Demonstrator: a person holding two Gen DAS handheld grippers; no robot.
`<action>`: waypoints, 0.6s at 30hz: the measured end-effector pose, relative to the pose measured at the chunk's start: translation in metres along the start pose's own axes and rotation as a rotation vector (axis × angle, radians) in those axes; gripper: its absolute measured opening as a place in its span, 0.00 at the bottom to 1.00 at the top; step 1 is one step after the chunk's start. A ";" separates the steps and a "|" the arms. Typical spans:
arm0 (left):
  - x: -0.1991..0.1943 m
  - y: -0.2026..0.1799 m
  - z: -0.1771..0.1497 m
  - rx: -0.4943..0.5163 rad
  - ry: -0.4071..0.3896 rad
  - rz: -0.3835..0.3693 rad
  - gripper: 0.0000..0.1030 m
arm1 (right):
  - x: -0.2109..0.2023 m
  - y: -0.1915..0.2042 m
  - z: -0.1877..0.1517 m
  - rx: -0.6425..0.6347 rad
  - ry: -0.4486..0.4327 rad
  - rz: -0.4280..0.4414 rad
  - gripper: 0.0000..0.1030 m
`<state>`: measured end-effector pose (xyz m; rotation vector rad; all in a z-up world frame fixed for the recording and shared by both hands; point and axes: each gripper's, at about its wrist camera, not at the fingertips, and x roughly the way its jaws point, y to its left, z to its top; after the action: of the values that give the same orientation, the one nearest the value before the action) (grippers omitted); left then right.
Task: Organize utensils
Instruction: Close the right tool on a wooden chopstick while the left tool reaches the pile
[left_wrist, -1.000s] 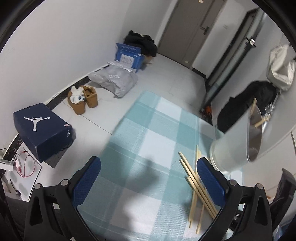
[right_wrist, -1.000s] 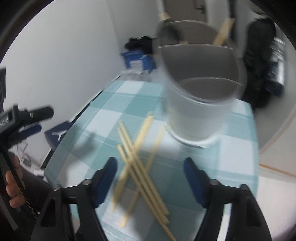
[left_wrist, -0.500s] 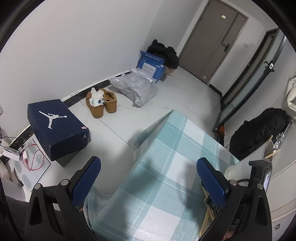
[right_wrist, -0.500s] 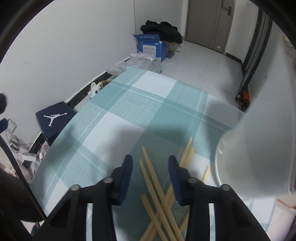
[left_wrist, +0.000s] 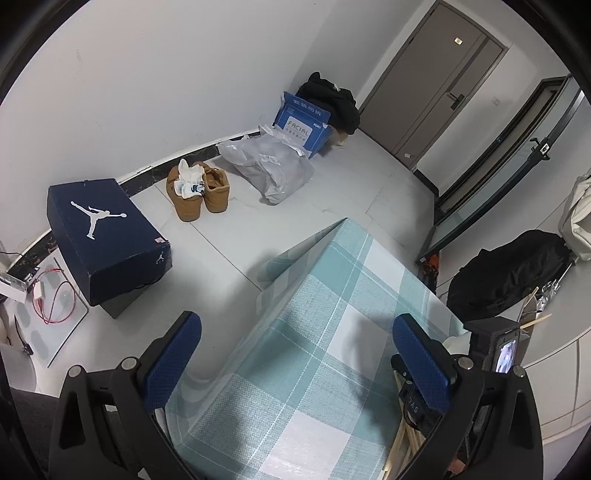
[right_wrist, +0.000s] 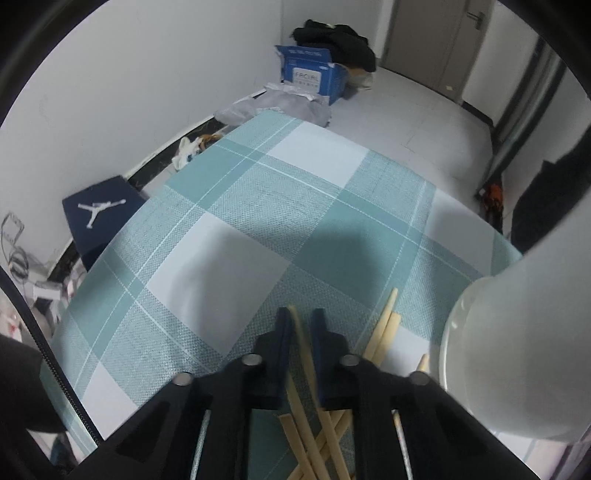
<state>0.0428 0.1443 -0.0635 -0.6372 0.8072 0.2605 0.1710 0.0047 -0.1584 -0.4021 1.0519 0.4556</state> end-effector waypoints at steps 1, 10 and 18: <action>0.000 0.000 0.000 -0.002 0.001 -0.002 0.99 | -0.001 0.001 0.000 -0.011 -0.001 -0.001 0.07; 0.004 -0.007 -0.004 0.018 0.014 0.004 0.99 | -0.041 -0.011 -0.008 0.006 -0.129 -0.008 0.04; 0.016 -0.024 -0.021 0.105 0.081 -0.001 0.99 | -0.089 -0.030 -0.022 0.064 -0.276 -0.010 0.04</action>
<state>0.0522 0.1116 -0.0762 -0.5521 0.8928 0.1910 0.1336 -0.0461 -0.0853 -0.2780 0.7944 0.4526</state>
